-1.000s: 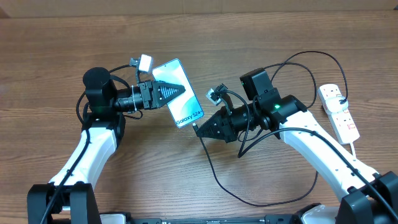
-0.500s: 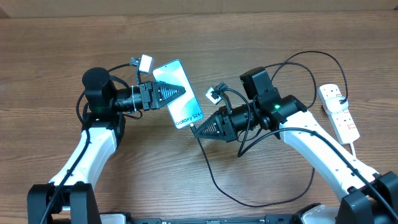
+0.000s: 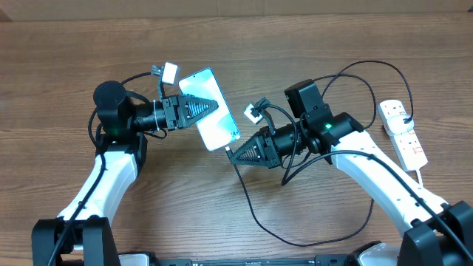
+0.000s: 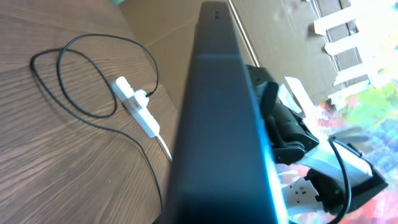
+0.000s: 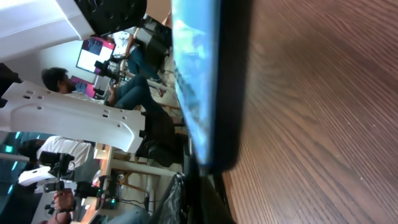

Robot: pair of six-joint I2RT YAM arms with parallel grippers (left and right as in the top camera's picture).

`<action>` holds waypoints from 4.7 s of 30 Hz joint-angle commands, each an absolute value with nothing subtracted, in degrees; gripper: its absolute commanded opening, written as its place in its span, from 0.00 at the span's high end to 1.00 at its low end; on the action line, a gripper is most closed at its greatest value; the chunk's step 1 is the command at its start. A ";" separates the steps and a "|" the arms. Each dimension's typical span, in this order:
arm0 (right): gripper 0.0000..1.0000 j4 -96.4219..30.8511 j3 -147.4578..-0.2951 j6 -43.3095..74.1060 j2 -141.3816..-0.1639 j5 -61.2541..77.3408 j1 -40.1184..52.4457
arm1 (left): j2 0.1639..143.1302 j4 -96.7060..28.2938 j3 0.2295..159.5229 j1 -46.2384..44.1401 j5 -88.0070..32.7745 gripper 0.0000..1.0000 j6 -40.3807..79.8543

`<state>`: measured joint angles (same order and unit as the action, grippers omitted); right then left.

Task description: Plug charger to phone and switch on socket

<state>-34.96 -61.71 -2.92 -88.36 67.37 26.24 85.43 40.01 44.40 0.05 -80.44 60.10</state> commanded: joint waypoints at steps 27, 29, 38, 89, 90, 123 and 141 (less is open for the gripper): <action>0.96 -29.80 -62.22 -1.23 -88.86 70.87 26.02 | 85.54 45.91 45.87 0.30 -83.68 0.96 64.75; 0.96 -29.41 -62.22 -1.23 -88.86 70.87 26.02 | 85.54 45.91 45.87 0.30 -83.72 0.96 64.75; 0.96 -23.86 -62.22 3.27 -88.86 70.87 26.02 | 85.54 45.93 45.87 -2.31 -83.90 0.96 62.50; 0.30 -41.39 -61.67 6.59 -78.65 12.34 40.10 | 93.36 28.51 45.80 -2.55 -74.37 0.96 51.18; 0.32 -40.32 -61.67 7.66 -79.18 10.13 41.36 | 93.36 28.51 45.80 -2.55 -74.35 0.96 51.18; 0.96 -31.59 -65.63 14.33 -84.44 -4.91 45.63 | 93.36 28.49 45.78 -5.32 -86.98 0.96 44.25; 0.96 -35.42 -69.91 15.03 -84.44 -4.40 45.63 | 93.36 28.49 42.92 -6.33 -85.23 0.96 44.58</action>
